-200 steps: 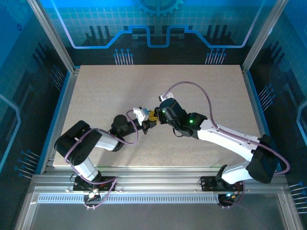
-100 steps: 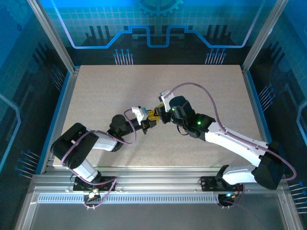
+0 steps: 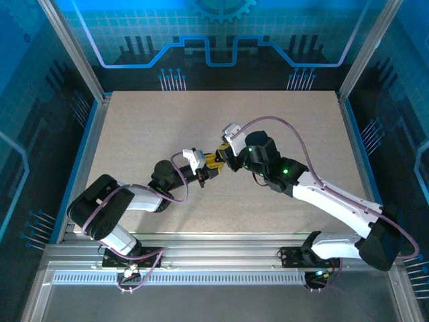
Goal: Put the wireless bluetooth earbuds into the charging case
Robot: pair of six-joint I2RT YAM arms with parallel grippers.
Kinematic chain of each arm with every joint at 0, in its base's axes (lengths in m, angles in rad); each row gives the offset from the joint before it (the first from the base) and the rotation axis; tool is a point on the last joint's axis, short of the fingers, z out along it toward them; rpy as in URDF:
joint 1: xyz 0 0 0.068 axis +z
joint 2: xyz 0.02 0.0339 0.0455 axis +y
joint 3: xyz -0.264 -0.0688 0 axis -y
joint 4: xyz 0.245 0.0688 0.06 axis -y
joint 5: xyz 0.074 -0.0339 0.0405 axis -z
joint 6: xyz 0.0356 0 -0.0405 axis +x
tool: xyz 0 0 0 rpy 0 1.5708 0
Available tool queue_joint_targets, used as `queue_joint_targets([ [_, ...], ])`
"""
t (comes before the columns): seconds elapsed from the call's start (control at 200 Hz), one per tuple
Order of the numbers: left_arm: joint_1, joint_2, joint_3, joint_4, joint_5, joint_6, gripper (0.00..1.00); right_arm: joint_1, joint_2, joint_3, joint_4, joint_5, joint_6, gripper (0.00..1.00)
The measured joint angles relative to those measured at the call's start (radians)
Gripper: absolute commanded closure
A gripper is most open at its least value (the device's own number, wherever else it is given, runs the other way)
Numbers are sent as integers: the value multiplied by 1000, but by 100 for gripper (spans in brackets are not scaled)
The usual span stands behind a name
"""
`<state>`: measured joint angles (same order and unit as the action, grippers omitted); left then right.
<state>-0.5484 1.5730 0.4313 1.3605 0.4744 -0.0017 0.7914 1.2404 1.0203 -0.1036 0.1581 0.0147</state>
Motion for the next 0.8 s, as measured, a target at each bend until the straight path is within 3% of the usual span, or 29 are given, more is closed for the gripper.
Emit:
queue_joint_targets([
  [0.28, 0, -6, 0, 0, 4, 0, 84, -8, -12, 0, -36, -62, -90, 84],
  [0.8, 0, -13, 0, 0, 6, 0, 84, -9, -25, 0, -89, -62, -207, 85],
])
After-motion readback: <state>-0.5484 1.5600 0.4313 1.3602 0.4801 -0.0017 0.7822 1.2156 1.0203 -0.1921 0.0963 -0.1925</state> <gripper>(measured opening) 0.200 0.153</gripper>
